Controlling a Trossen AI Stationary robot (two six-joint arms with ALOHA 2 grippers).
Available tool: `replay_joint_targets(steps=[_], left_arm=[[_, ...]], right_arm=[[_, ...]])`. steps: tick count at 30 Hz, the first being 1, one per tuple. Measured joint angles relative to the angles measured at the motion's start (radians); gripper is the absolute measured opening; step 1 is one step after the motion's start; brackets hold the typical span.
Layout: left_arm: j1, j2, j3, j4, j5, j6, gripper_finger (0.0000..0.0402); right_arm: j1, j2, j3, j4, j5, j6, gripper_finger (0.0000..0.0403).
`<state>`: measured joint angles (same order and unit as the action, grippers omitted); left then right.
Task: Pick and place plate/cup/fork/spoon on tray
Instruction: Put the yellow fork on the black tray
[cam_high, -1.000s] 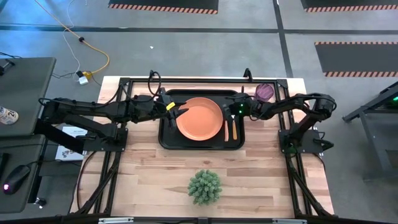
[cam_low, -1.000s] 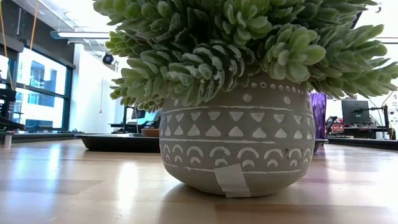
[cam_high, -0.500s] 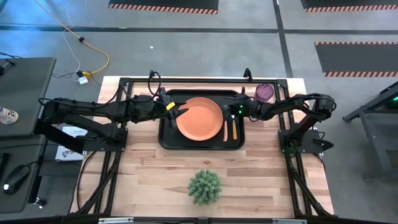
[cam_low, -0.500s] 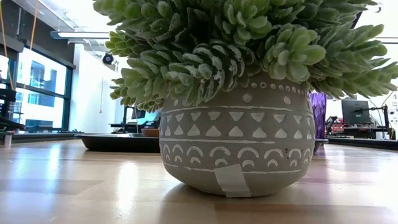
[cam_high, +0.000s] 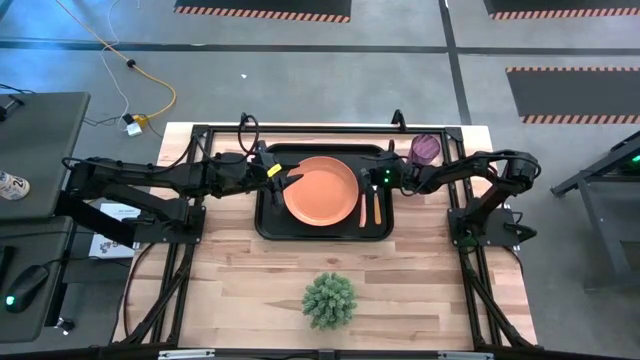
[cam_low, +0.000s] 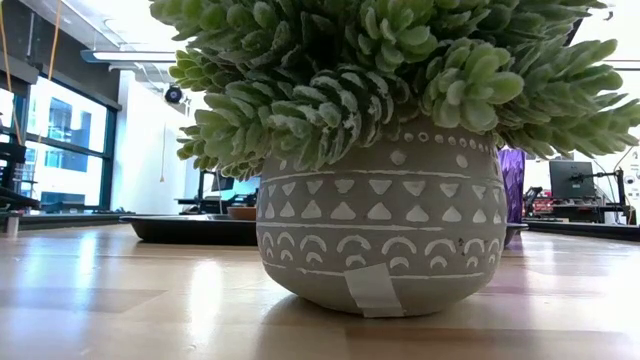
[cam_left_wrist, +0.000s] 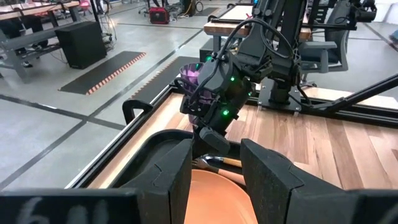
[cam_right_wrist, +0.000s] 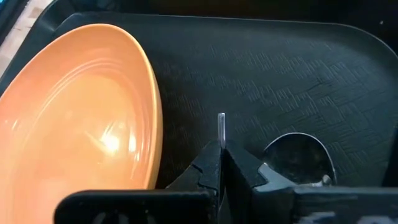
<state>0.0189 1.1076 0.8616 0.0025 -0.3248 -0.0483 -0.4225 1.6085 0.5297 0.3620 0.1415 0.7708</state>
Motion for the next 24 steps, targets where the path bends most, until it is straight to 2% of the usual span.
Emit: replay_joint_targets(steps=[5, 14, 24], left_arm=[[0.000, 0.000, 0.000, 0.000, 0.000, 0.000, 0.0129], [0.000, 0.000, 0.000, 0.000, 0.000, 0.000, 0.0129], [0.000, 0.000, 0.000, 0.002, 0.000, 0.000, 0.0129]], right_arm=[[0.000, 0.000, 0.000, 0.000, 0.001, -0.001, 0.0005], [0.000, 0.000, 0.000, 0.000, 0.012, -0.001, 0.0051], [-0.003, 0.000, 0.000, 0.000, 0.012, 0.015, 0.0055]])
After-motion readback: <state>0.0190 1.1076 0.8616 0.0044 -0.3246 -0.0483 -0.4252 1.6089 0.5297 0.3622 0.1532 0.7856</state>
